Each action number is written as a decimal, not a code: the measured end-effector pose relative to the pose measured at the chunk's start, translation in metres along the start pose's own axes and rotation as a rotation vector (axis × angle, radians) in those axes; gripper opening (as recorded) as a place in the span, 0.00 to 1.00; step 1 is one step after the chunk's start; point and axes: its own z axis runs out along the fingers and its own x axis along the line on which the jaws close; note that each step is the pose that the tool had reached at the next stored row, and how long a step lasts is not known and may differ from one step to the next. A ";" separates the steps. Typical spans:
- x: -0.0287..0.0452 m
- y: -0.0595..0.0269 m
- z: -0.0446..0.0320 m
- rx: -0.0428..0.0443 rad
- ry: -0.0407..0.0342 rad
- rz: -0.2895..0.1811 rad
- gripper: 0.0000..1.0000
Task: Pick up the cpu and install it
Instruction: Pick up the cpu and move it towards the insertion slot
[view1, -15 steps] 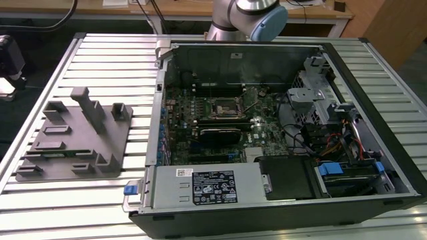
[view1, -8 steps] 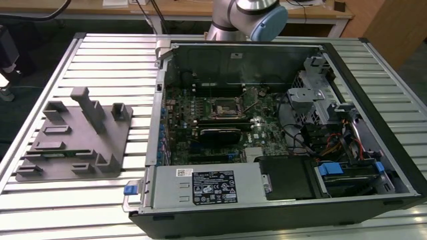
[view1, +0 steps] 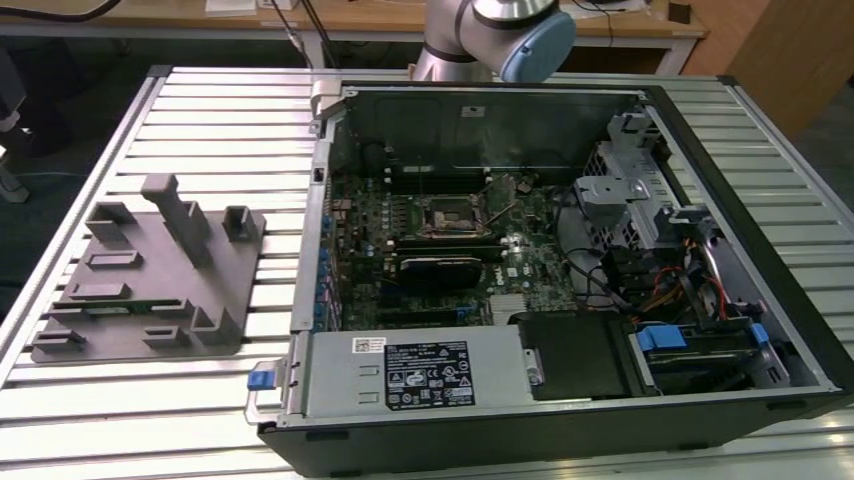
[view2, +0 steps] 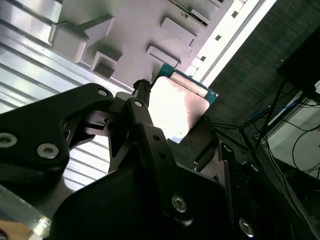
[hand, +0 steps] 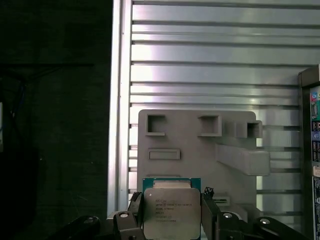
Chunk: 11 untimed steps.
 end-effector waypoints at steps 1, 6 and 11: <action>0.0000 0.0000 -0.0005 -0.0001 -0.0001 0.000 0.55; 0.0000 0.0001 -0.0008 -0.0001 0.0000 0.000 0.55; -0.0025 0.0001 -0.0008 0.0000 0.0000 0.000 0.55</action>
